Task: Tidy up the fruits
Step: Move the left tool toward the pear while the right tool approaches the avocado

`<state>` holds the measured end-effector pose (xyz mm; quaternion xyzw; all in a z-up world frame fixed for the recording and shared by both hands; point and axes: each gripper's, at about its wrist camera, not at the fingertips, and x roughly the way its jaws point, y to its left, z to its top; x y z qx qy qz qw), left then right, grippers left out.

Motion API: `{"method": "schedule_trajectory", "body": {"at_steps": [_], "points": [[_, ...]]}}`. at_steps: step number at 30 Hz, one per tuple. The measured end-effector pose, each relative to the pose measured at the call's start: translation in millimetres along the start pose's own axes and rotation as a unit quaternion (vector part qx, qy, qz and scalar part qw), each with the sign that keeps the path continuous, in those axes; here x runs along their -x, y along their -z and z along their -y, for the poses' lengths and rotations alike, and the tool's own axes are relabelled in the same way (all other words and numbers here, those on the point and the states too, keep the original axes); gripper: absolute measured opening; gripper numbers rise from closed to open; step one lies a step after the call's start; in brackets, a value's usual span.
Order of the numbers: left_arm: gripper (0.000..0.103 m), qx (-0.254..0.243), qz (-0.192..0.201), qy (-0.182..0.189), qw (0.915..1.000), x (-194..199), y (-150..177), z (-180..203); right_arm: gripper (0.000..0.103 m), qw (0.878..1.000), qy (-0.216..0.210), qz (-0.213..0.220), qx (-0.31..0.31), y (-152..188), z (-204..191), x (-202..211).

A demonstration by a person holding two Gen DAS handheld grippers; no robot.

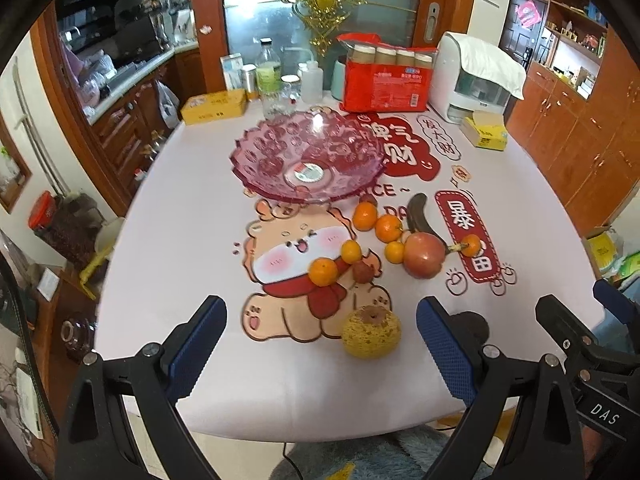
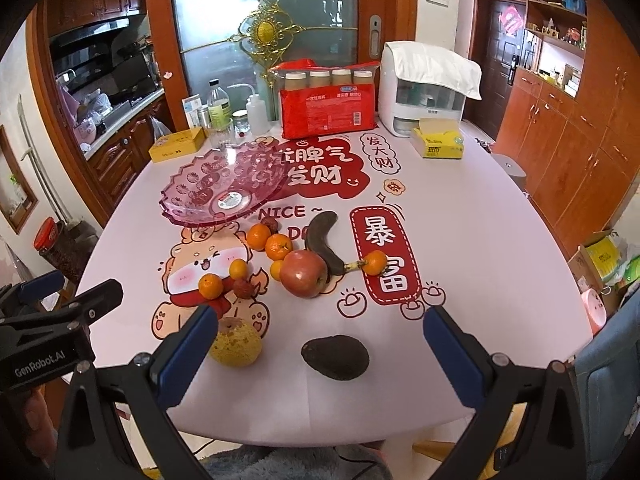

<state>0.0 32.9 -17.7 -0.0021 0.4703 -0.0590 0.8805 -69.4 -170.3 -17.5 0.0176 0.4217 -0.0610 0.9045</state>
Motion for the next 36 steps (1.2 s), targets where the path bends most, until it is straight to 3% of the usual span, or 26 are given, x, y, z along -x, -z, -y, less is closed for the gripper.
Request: {"method": "schedule_trajectory", "body": {"at_steps": [9,14,18,24,36], "points": [[0.095,-0.036,-0.002,0.016,0.9992,-34,-3,6,0.103,0.999,0.019,-0.028,0.002,3,20,-23],[0.095,-0.038,-0.046,0.049,0.997,-64,3,4,0.102,0.999,0.011,-0.048,0.012,10,32,-54],[0.095,-0.021,-0.081,0.074,0.9937,-88,9,4,0.096,0.995,-0.014,-0.095,-0.009,17,42,-87],[0.095,-0.03,-0.105,0.074,0.9913,-108,13,17,0.092,0.991,-0.033,-0.126,-0.018,21,47,-112],[0.095,-0.059,-0.147,0.062,0.9854,-129,16,34,0.092,0.989,-0.049,-0.14,0.024,23,35,-135]]}}
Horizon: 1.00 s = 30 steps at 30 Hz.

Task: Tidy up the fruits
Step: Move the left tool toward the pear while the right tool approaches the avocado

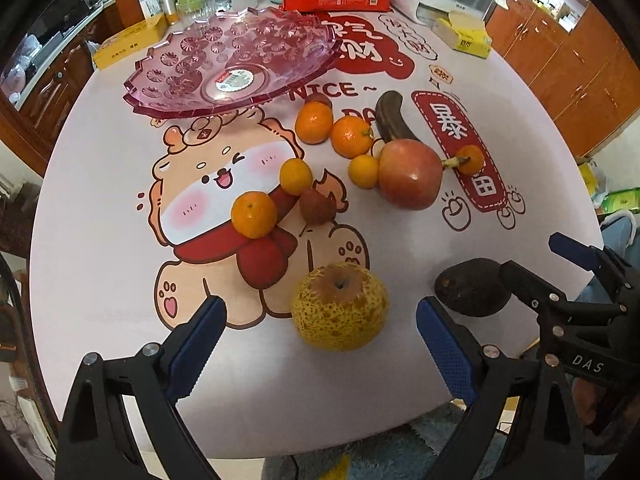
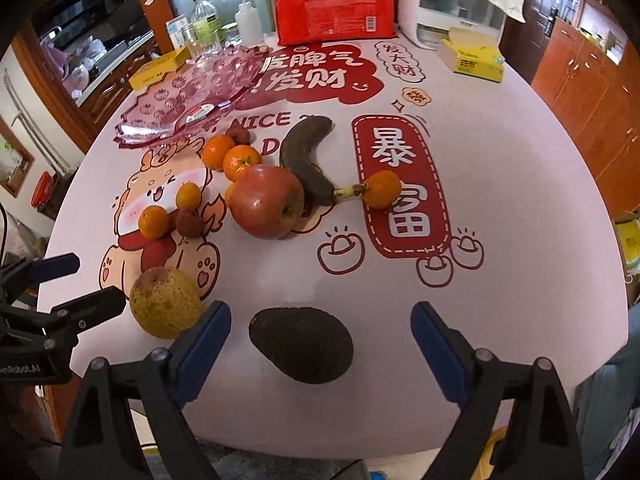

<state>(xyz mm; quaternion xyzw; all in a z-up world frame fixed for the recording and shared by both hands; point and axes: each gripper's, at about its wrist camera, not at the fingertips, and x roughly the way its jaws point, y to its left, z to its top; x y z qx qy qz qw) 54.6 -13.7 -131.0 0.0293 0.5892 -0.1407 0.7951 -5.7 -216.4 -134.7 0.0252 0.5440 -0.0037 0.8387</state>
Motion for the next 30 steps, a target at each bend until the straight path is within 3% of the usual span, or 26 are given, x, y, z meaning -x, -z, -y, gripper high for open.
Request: {"method": "schedule_trajectory", "body": {"at_steps": [14,30], "points": [[0.095,0.02,-0.065,0.023,0.9974,-39,5,-12,0.092,0.999,-0.012,-0.022,0.047,10,-17,-26],[0.095,0.035,-0.103,0.036,0.9934,-68,9,-10,0.09,0.997,-0.033,-0.054,0.039,18,-11,-48]]}}
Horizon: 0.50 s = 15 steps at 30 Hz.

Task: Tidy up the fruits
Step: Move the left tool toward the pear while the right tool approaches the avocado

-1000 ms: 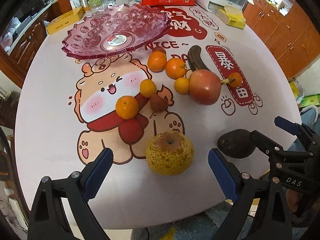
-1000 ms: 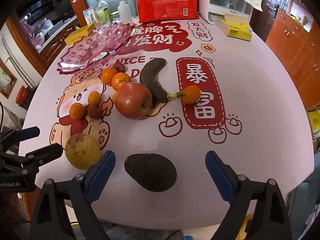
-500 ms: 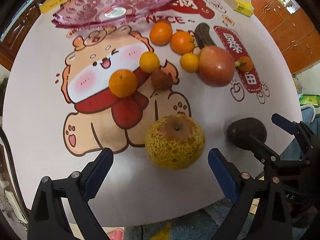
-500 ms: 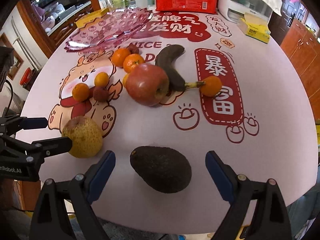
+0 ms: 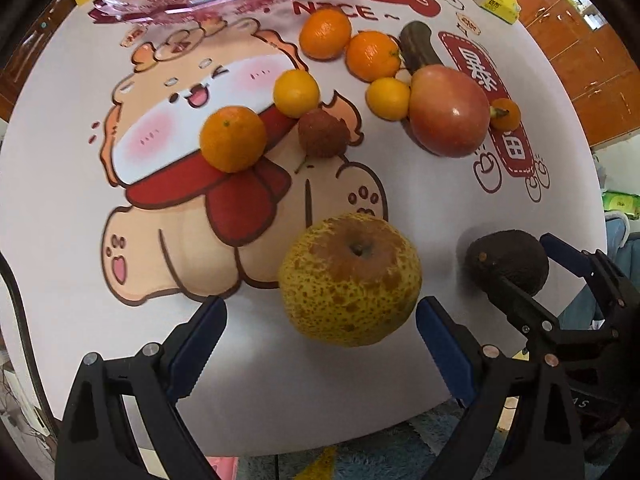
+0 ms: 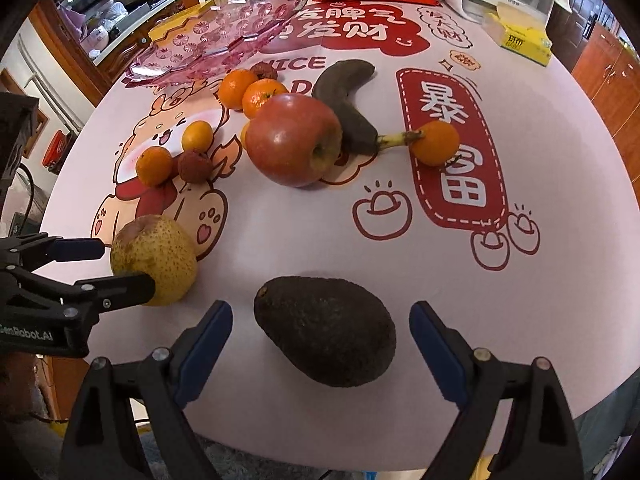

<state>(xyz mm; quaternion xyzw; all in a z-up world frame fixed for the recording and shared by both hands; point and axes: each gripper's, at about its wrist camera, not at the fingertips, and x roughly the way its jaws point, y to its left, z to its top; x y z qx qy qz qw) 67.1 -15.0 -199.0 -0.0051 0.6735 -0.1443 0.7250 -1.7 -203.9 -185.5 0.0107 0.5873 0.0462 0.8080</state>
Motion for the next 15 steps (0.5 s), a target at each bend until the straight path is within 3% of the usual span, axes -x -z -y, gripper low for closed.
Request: {"method": "schedule_trajectory", "body": {"at_steps": [5,10,15], "points": [[0.094,0.003,-0.011,0.003,0.9999,-10,-2,4,0.079,1.0,-0.008,-0.016,-0.001,2,3,-8],[0.089,0.005,-0.015,0.001,0.9999,-17,-1,5,0.077,0.999,-0.018,-0.027,0.0,5,4,-16],[0.075,0.011,-0.023,0.022,0.9994,-24,-1,9,0.077,1.0,-0.018,-0.02,0.007,4,4,-16]]}}
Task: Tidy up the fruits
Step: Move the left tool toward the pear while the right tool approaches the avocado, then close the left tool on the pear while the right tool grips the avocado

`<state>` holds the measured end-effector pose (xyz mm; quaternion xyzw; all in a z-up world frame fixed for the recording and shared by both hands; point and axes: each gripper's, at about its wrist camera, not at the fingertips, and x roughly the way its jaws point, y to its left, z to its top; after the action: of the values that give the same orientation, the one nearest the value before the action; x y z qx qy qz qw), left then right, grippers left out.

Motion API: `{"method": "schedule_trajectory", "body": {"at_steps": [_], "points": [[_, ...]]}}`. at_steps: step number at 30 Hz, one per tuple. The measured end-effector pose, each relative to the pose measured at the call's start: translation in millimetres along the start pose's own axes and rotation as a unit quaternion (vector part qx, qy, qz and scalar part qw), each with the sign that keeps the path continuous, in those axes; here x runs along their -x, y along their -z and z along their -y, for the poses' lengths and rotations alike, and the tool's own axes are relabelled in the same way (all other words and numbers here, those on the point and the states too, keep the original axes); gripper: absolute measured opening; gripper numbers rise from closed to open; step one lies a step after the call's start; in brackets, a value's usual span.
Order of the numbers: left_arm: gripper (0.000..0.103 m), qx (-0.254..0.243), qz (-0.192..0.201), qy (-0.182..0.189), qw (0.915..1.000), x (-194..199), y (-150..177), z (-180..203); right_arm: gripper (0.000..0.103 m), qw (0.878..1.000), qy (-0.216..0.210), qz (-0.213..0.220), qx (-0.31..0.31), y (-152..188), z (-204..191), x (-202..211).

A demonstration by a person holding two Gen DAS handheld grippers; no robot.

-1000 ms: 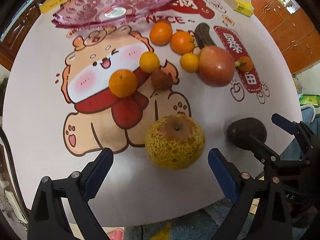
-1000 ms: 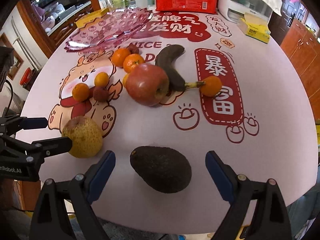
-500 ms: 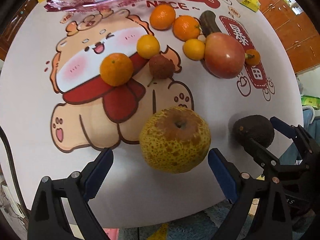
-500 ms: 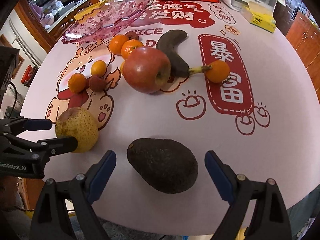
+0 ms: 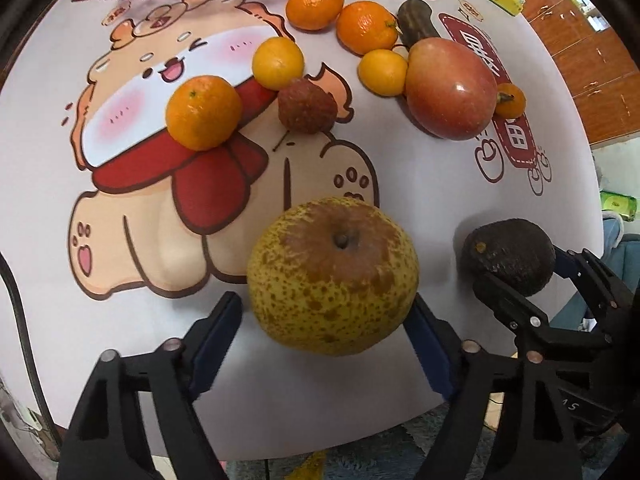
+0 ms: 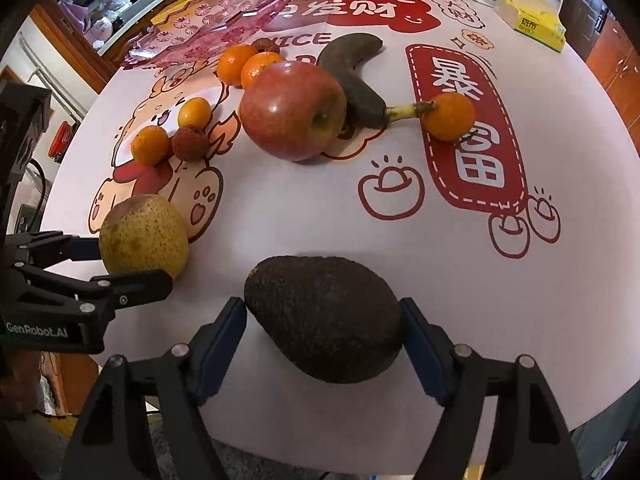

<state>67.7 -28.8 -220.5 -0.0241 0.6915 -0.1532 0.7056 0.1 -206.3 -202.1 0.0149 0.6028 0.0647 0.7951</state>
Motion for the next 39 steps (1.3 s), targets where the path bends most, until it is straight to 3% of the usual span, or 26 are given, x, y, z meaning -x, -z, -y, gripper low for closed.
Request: {"method": "schedule_trajectory", "body": {"at_steps": [3,16,23,25,26,27,29,32,36,39], "points": [[0.07,-0.002,0.003,0.004,1.0,0,-1,1,0.077,1.0,0.001,0.004,0.001,-1,0,-1],[0.067,-0.004,0.021,0.002,0.9998,4,0,1,0.076,1.0,0.011,0.012,0.008,-6,1,-5],[0.062,-0.023,0.077,-0.02,0.9966,39,-1,4,0.076,1.0,0.008,0.025,0.013,-4,-12,11],[0.053,-0.035,0.098,-0.03,0.9942,53,-3,8,0.076,0.999,0.008,0.037,0.02,-8,-17,21],[0.029,-0.043,0.108,-0.027,0.9928,59,-3,11,0.076,0.999,0.008,0.042,0.022,-9,-19,25],[0.018,-0.051,0.117,-0.017,0.9916,66,-3,14,0.076,0.998,0.008,0.049,0.024,-11,-21,30],[0.013,-0.064,0.122,-0.03,0.99,69,-6,16,0.076,0.997,0.014,0.062,0.033,-16,-26,37],[0.016,-0.054,0.134,-0.034,0.989,65,-10,7,0.076,0.998,0.023,0.054,0.038,-21,-30,32],[0.052,-0.028,0.131,-0.05,0.9897,59,-15,-4,0.076,0.998,0.018,0.039,0.036,-21,-30,25],[0.063,-0.002,0.123,-0.038,0.9917,57,-17,-17,0.076,0.999,0.015,0.037,0.034,-22,-29,24]]}}
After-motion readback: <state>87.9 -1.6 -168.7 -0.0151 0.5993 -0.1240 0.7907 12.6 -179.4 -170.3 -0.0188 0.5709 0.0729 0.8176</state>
